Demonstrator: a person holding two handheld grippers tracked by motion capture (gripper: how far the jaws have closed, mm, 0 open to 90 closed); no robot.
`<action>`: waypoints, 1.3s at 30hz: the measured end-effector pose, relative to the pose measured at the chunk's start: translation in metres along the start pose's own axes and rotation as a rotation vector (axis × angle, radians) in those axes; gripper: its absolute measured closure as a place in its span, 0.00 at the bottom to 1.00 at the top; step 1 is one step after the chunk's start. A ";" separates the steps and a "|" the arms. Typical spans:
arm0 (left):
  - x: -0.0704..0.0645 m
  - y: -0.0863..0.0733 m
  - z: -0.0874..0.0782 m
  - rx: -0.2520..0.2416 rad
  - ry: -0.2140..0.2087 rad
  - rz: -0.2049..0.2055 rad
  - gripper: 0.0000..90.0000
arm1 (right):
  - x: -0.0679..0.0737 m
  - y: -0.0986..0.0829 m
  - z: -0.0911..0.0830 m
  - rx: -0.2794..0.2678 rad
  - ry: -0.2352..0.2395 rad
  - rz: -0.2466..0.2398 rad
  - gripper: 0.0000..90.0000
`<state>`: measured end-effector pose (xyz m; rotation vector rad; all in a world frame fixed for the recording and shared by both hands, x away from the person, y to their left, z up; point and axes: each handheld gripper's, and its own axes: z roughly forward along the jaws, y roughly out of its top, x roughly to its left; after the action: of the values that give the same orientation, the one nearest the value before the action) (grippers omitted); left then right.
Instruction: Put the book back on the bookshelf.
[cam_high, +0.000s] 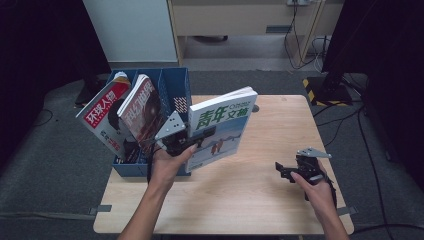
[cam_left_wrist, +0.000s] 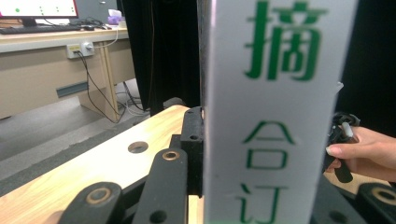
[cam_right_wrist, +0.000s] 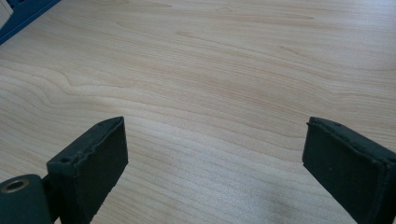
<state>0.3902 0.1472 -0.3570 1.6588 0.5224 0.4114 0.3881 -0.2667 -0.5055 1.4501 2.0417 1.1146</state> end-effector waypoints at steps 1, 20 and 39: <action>0.001 0.001 -0.002 -0.002 0.003 -0.003 0.82 | 0.000 0.000 0.000 -0.002 -0.001 0.001 0.08; 0.011 0.015 -0.032 -0.032 0.061 0.004 0.82 | -0.003 0.000 -0.001 -0.003 -0.007 0.013 0.08; 0.026 0.017 -0.061 -0.057 0.125 -0.010 0.82 | -0.005 -0.002 0.000 0.005 -0.012 0.018 0.08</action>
<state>0.3799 0.2100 -0.3315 1.5819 0.6059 0.5200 0.3887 -0.2713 -0.5078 1.4770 2.0288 1.1054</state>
